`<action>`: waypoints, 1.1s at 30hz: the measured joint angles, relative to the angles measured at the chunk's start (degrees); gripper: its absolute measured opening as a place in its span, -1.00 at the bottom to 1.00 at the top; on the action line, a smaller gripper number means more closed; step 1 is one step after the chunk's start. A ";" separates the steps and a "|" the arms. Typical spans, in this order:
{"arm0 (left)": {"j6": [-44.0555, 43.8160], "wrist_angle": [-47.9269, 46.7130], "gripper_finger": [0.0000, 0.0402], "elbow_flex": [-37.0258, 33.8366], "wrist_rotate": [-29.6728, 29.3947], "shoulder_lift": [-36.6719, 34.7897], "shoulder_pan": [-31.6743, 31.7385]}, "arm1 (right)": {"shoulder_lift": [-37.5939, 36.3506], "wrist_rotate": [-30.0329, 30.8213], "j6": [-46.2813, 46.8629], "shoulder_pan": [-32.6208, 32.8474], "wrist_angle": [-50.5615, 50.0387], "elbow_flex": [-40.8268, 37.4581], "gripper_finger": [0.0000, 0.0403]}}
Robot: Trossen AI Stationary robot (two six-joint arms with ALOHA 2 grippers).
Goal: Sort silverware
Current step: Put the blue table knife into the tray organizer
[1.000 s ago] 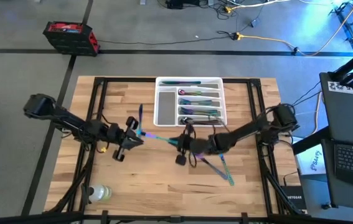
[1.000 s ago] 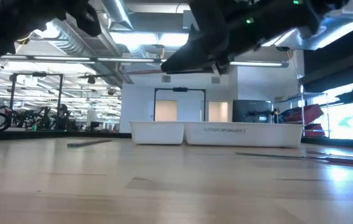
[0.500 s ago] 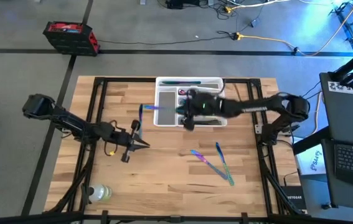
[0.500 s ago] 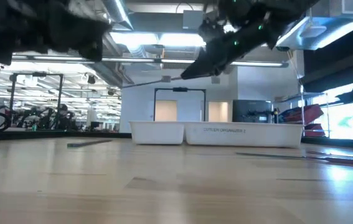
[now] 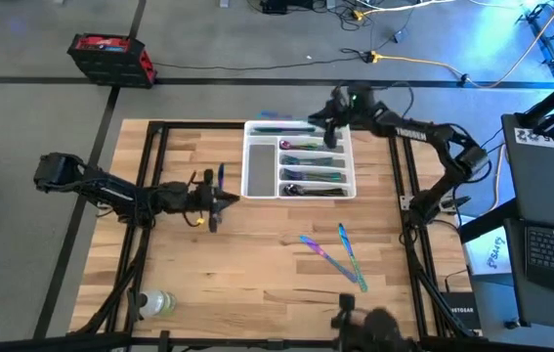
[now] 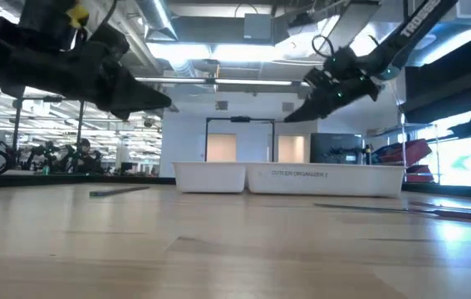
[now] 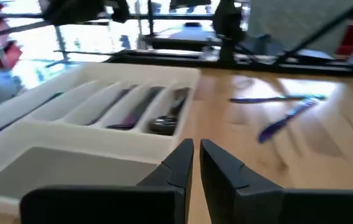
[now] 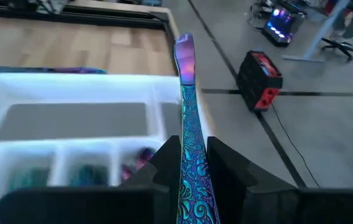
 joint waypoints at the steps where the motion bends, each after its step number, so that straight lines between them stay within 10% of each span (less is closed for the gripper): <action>1: -0.12 -0.04 -0.92 0.00 -0.50 0.00 0.54 | 1.26 -1.69 -0.14 -0.85 -0.01 1.09 -0.77; 22: -3.31 -2.88 -0.92 0.00 -3.22 0.00 5.10 | 23.55 -2.70 -9.52 -1.80 -17.59 18.50 -0.76; 33: 3.07 -7.83 -0.92 0.02 -3.17 0.05 5.10 | 22.83 -1.49 -6.86 -1.18 -17.71 18.40 -0.26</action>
